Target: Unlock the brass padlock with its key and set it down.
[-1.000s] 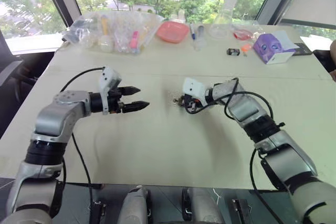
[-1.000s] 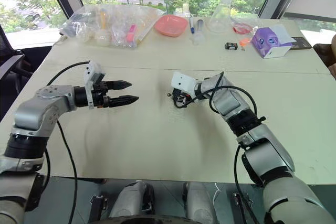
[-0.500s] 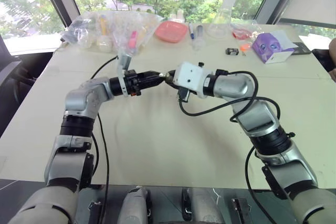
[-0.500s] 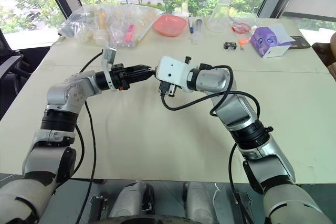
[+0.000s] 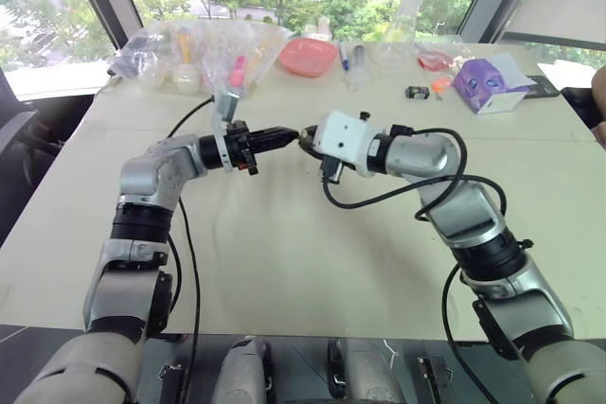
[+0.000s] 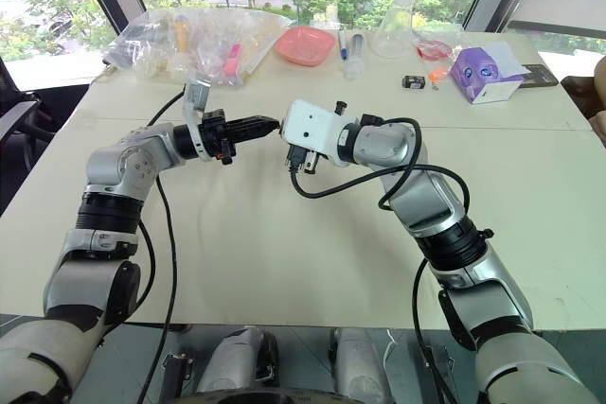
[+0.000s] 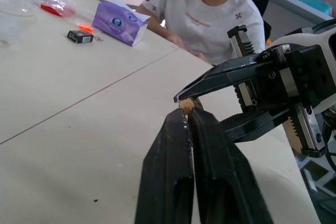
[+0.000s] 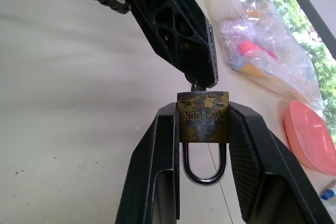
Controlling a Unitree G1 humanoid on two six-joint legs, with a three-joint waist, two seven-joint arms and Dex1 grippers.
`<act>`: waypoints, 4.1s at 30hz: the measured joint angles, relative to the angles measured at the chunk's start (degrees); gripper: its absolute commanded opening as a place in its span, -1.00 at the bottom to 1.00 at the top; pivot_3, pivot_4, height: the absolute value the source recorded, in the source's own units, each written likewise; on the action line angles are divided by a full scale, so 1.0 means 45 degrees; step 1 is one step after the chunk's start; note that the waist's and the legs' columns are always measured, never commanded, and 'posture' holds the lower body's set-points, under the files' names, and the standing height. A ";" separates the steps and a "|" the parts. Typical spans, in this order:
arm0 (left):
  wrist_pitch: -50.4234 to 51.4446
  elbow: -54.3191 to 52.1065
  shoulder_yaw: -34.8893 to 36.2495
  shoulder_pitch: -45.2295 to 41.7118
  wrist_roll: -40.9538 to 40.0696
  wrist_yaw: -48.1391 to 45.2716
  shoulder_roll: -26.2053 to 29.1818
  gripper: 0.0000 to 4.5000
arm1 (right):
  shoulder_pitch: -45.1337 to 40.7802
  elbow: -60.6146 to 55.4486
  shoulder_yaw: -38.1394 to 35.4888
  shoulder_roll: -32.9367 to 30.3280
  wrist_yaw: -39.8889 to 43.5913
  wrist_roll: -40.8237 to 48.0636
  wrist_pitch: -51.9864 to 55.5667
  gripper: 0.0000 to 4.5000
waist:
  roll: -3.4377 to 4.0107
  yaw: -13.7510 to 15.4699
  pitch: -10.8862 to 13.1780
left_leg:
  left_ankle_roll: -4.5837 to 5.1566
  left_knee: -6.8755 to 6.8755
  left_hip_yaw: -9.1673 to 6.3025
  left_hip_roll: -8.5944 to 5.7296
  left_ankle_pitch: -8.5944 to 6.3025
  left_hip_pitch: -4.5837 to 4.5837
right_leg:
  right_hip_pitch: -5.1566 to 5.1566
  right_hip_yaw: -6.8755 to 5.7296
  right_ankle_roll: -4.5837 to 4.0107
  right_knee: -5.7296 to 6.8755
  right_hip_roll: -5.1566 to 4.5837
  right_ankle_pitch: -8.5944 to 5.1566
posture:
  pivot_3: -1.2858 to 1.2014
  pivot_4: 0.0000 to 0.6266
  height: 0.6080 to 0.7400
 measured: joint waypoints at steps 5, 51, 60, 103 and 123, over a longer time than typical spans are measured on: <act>-0.0631 -0.0211 -0.0256 0.0076 0.0436 -0.0241 0.0241 -0.95 | -0.0001 0.0002 0.0001 0.0043 0.0032 0.0016 0.0017 -0.70 | 0.0000 0.0000 0.0000 | 0.0000 0.0000 0.0001 0.0000 0.0000 0.0000 | 0.0000 0.0001 0.0000 -0.0001 0.0000 0.0000 | 0.03 -0.52 0.89; -0.1389 0.3655 -0.0253 -0.2957 0.1406 -0.2040 0.0103 0.26 | -0.0769 0.0823 0.0009 0.0295 -0.0799 -0.1363 -0.2460 -0.70 | 0.0000 -0.0020 0.0003 | 0.0001 -0.0002 0.0000 0.0002 0.0000 -0.0008 | -0.0004 -0.0006 0.0002 -0.0006 0.0003 -0.0001 | 0.03 -0.52 0.89; -0.1546 0.3920 -0.0303 -0.2962 0.1653 -0.2487 -0.0106 -0.75 | -0.0530 0.0738 0.0026 0.0296 -0.0798 -0.1675 -0.2482 -0.70 | 0.0000 -0.0028 0.0003 | 0.0000 -0.0003 -0.0001 0.0003 0.0000 -0.0008 | -0.0006 -0.0007 0.0002 -0.0005 0.0005 -0.0001 | 0.03 -0.52 0.89; 0.0744 0.0823 0.0353 -0.1515 0.0269 -0.2594 0.0225 -1.00 | 0.0961 -0.2485 -0.3331 0.1615 -0.2786 0.1966 0.3516 0.85 | 0.0000 -0.0014 0.0003 | -0.0012 -0.0004 -0.0020 0.0000 0.0007 -0.0006 | -0.0004 -0.0006 0.0000 0.0008 0.0005 -0.0001 | 0.03 -0.52 0.89; 0.0610 0.1372 0.0280 -0.1492 0.0291 -0.2153 0.0290 -1.00 | 0.1145 -0.3087 -0.3610 0.0868 -0.3274 0.2409 0.3658 0.85 | 0.0000 0.0001 0.0003 | -0.0011 -0.0006 -0.0021 0.0000 0.0007 -0.0008 | -0.0004 -0.0006 0.0000 0.0004 0.0004 -0.0002 | 0.03 -0.52 0.89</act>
